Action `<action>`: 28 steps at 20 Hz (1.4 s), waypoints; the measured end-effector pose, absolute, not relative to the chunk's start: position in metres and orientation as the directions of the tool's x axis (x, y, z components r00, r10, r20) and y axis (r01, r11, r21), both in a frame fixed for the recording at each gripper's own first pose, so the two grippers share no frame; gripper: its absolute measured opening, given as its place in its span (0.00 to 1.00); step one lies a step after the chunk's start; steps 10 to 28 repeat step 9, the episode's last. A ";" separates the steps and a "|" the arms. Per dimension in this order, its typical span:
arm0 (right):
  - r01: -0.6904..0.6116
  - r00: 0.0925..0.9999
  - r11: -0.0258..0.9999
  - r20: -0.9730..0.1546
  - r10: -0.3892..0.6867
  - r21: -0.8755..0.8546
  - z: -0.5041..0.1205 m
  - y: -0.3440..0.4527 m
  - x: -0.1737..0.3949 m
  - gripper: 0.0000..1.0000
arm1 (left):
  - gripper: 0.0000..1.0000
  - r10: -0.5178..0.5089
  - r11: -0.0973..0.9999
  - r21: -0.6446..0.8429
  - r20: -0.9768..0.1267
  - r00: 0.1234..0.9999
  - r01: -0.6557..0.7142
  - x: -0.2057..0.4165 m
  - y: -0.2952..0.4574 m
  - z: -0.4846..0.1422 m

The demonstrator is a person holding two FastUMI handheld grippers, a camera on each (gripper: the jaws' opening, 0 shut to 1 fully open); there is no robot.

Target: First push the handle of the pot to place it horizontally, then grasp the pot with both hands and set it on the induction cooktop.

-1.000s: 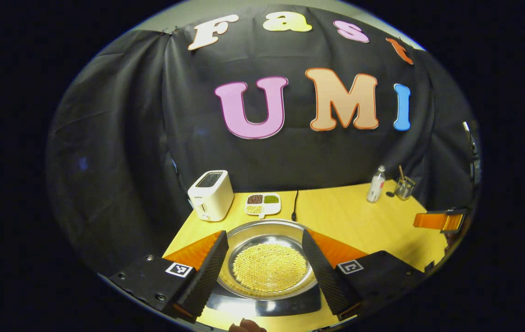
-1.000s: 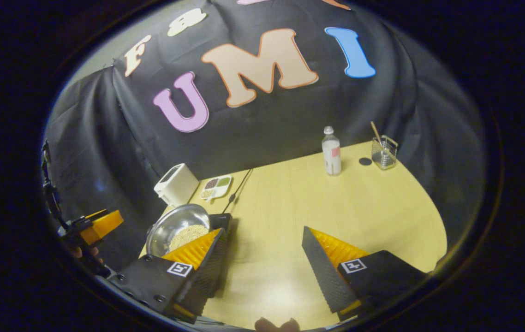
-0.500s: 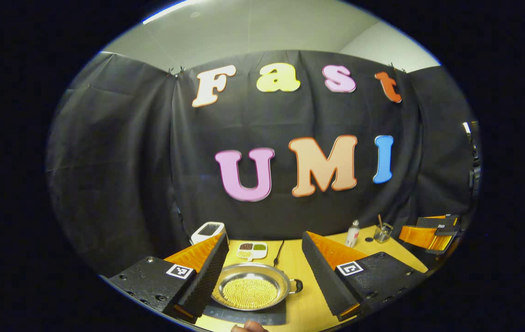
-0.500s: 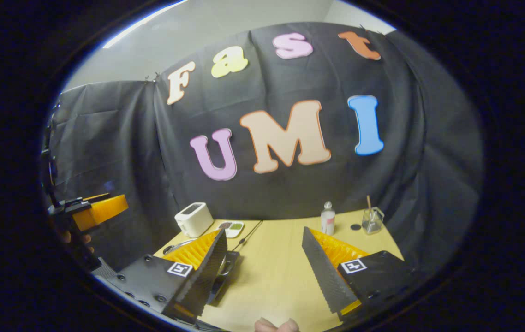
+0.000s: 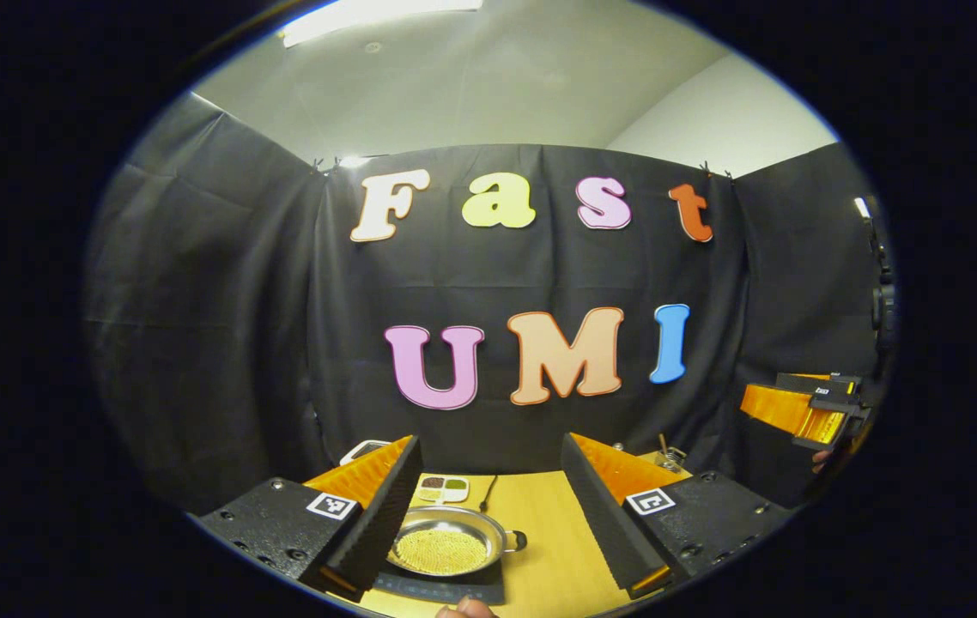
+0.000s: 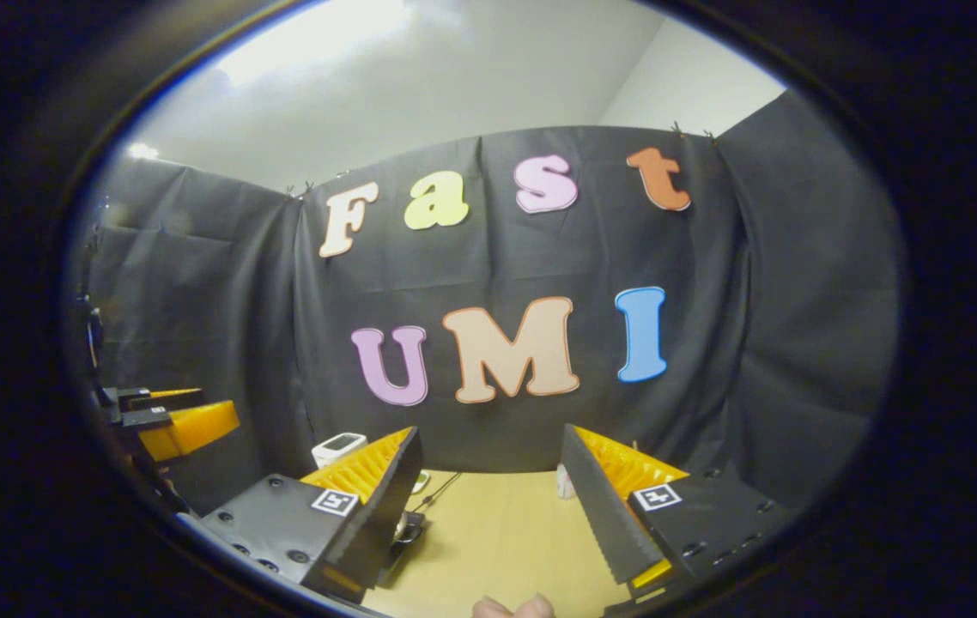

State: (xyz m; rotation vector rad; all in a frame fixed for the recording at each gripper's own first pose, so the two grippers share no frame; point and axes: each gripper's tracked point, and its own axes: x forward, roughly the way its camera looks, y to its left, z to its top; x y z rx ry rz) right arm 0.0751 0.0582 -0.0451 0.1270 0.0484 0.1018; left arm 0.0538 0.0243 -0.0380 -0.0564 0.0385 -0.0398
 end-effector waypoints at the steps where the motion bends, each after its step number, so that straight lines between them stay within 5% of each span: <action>1: -0.085 0.995 0.990 -0.035 0.090 0.117 -0.043 0.054 0.066 0.93 | 1.00 -0.045 0.997 -0.059 -0.020 0.999 0.044 0.050 0.023 -0.032; 6: -0.104 0.995 0.993 0.001 0.104 0.054 -0.023 0.054 0.038 0.99 | 0.99 -0.029 0.999 -0.021 0.022 0.999 0.029 0.027 0.023 -0.013; 7: -0.114 0.993 0.992 0.000 0.114 0.051 -0.022 0.054 0.036 0.94 | 0.99 -0.014 1.000 -0.018 0.019 1.000 0.014 0.024 0.023 -0.013; 28: -0.126 0.992 0.991 -0.007 0.126 0.055 -0.018 0.043 0.030 0.94 | 0.96 -0.005 0.999 -0.033 0.019 1.000 0.005 0.020 0.013 -0.006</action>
